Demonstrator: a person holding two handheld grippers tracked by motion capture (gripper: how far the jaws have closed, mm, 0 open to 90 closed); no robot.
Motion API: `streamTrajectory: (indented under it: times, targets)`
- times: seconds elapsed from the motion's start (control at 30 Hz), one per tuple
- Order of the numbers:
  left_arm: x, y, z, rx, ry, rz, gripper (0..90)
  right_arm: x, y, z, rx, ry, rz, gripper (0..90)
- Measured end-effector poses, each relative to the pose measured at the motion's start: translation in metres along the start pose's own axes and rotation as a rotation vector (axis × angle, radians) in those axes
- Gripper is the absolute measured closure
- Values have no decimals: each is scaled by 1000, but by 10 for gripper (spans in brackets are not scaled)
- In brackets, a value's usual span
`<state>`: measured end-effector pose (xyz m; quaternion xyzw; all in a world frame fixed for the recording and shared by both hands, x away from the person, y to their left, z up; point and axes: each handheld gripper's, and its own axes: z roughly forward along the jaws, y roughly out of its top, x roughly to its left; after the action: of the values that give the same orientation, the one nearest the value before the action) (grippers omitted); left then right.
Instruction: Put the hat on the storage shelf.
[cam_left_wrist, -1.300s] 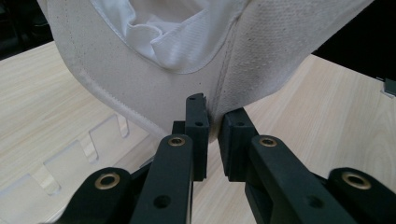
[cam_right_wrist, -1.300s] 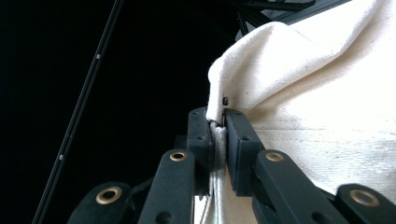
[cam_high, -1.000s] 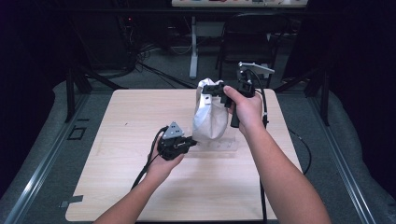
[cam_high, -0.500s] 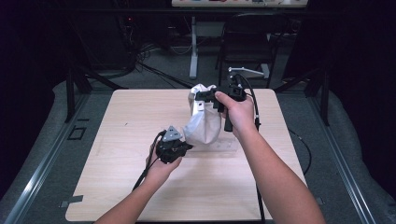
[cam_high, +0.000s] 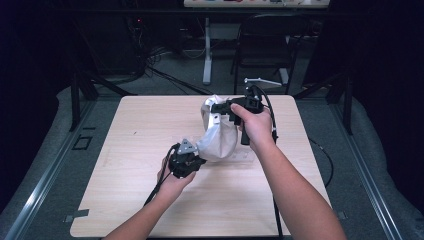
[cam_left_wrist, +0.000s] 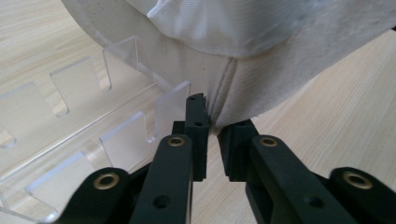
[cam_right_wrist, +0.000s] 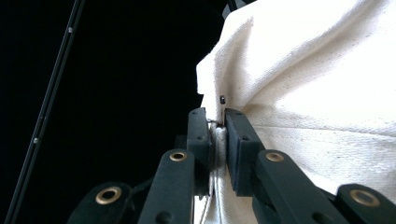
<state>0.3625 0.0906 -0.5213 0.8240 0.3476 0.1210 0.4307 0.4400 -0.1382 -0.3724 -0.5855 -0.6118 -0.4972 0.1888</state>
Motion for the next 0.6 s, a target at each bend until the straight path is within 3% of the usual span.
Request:
streamTrajectory:
  times: [0.37, 0.53, 0.6]
  targets:
    - [-3, -2, -6, -37, -3, -8, 664, 0, -1, -1, -4, -5, -4, 813]
    - [-1, -7, -15, -67, -51, -39, 576, 0, -2, -4, -11, -28, -19, 812]
    - [-1, -9, -19, -72, -51, -40, 556, -1, -2, -7, -6, -30, -26, 810]
